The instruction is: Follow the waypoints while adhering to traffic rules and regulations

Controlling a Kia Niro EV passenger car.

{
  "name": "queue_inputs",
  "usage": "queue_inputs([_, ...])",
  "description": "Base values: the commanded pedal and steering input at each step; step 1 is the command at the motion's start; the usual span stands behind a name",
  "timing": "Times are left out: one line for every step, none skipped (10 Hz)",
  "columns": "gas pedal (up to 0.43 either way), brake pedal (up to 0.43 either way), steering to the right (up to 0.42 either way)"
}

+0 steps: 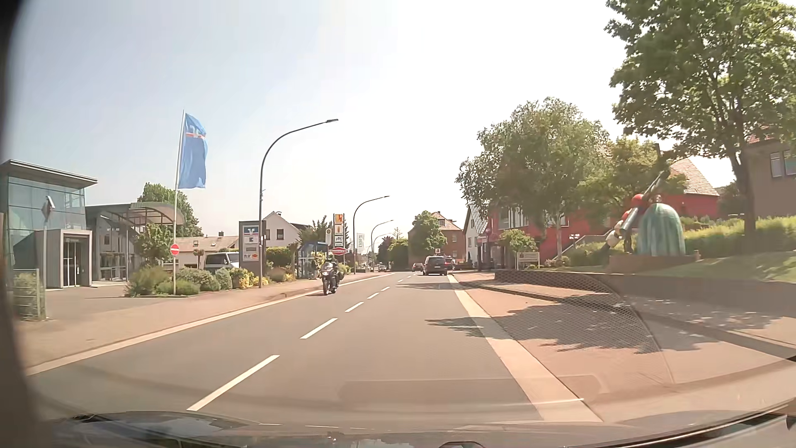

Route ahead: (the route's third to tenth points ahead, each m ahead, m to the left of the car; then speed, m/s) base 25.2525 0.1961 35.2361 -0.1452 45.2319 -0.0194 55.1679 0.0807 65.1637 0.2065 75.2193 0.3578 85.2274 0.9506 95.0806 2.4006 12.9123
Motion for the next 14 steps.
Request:
queue_inputs([0.169,0.000,0.004])
queue_inputs([0.169,0.000,0.004])
queue_inputs([0.169,0.000,0.004])
queue_inputs([0.157,0.000,0.003])
queue_inputs([0.157,0.000,0.004])
queue_inputs([0.157,0.000,0.004])
queue_inputs([0.157,0.000,0.003])
queue_inputs([0.157,0.000,0.003])
queue_inputs([0.150,0.000,0.004])
queue_inputs([0.130,0.000,0.003])
queue_inputs([0.098,0.000,0.003])
queue_inputs([0.067,0.000,0.004])
queue_inputs([0.067,0.000,0.004])
queue_inputs([0.067,0.000,0.004])
